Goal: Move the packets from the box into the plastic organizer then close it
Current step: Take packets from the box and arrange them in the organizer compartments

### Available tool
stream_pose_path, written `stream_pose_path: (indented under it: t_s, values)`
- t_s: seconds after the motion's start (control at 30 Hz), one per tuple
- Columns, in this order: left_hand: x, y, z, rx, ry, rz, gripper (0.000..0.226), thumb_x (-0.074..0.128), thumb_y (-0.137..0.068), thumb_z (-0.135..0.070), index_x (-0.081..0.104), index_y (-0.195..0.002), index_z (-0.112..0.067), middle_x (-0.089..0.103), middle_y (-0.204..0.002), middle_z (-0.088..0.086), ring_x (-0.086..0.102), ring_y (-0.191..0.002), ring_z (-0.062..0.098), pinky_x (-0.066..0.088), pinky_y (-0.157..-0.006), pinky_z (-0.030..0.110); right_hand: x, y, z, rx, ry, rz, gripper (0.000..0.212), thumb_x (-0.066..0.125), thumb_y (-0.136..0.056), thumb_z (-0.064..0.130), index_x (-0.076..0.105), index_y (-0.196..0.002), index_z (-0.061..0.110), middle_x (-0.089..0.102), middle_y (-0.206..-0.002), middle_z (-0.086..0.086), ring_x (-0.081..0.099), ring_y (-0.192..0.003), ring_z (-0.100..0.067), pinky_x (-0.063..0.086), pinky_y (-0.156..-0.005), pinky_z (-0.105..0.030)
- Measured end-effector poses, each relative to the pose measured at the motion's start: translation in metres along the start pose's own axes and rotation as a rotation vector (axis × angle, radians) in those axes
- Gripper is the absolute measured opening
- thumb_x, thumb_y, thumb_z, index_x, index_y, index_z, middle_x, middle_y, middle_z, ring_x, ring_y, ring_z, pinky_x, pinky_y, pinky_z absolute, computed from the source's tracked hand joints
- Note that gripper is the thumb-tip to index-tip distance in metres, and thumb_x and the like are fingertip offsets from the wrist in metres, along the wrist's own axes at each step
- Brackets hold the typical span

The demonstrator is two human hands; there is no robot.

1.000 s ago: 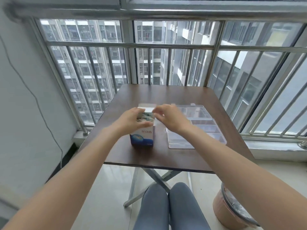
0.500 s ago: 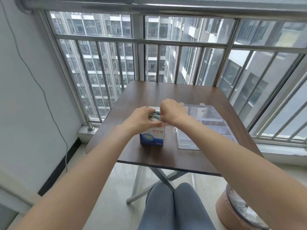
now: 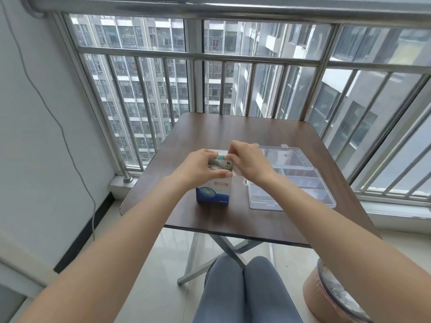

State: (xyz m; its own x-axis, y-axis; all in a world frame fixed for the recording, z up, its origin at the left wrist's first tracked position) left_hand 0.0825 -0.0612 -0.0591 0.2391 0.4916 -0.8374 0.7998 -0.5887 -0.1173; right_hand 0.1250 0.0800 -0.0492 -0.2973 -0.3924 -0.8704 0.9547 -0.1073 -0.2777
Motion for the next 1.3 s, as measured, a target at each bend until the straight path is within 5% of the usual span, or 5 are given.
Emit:
stream_pose_path:
  t_s: [0.2, 0.53, 0.73, 1.0, 1.3]
  values:
    - [0.002, 0.000, 0.002, -0.014, 0.023, 0.017, 0.076, 0.073, -0.075, -0.046, 0.049, -0.135, -0.007, 0.047, -0.141, 0.005, 0.046, -0.127, 0.017, 0.036, -0.103, 0.024, -0.001, -0.002, 0.000, 0.036, -0.152, -0.014, 0.006, 0.050, -0.093, 0.006, 0.055, -0.095, 0.005, 0.060, -0.071, -0.008, 0.061, -0.067, -0.024, 0.047, -0.064, -0.032]
    - [0.004, 0.002, 0.002, -0.032, 0.000, 0.034, 0.061, 0.071, -0.078, -0.046, 0.059, -0.124, -0.010, 0.049, -0.134, 0.001, 0.049, -0.118, 0.014, 0.037, -0.096, 0.021, -0.006, -0.007, 0.002, 0.007, -0.027, -0.108, 0.013, 0.056, -0.089, 0.013, 0.067, -0.095, 0.010, 0.069, -0.099, -0.008, 0.063, -0.092, -0.028, 0.051, -0.081, -0.042]
    - [0.016, 0.004, -0.005, -0.023, -0.133, -0.059, 0.065, 0.039, -0.068, -0.059, 0.058, -0.119, -0.022, 0.050, -0.129, -0.002, 0.046, -0.116, 0.022, 0.036, -0.100, 0.031, -0.023, -0.001, -0.005, 0.074, -0.343, -0.256, 0.016, 0.052, -0.093, 0.003, 0.064, -0.103, 0.005, 0.065, -0.089, -0.006, 0.063, -0.056, -0.015, 0.057, -0.062, -0.030]
    - [0.017, 0.003, -0.005, -0.016, -0.199, -0.040, 0.053, 0.049, -0.085, -0.048, 0.052, -0.128, -0.018, 0.047, -0.134, 0.002, 0.041, -0.124, 0.022, 0.031, -0.101, 0.030, -0.024, -0.001, -0.001, 0.122, -0.376, -0.101, 0.022, 0.066, -0.080, 0.014, 0.065, -0.101, 0.011, 0.062, -0.089, -0.002, 0.061, -0.081, -0.018, 0.052, -0.075, -0.030]
    - [0.010, 0.003, -0.006, -0.031, -0.323, -0.029, 0.058, 0.039, -0.086, -0.053, 0.052, -0.127, -0.013, 0.045, -0.138, 0.003, 0.042, -0.120, 0.027, 0.028, -0.102, 0.033, -0.025, 0.004, -0.009, 0.163, -0.513, -0.288, 0.008, 0.064, -0.087, 0.012, 0.065, -0.086, 0.004, 0.063, -0.074, -0.006, 0.059, -0.059, -0.017, 0.052, -0.054, -0.022]
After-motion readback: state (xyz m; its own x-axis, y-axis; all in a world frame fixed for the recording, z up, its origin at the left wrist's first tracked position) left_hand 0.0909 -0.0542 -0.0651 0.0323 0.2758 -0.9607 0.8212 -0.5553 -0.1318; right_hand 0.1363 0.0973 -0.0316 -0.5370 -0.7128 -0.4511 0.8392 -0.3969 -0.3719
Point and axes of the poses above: each hand's wrist, its own y-axis away from the middle knuckle, its own x-axis out of the palm, z = x × y, the point moved 1 cm from there along -y, towards the middle knuckle
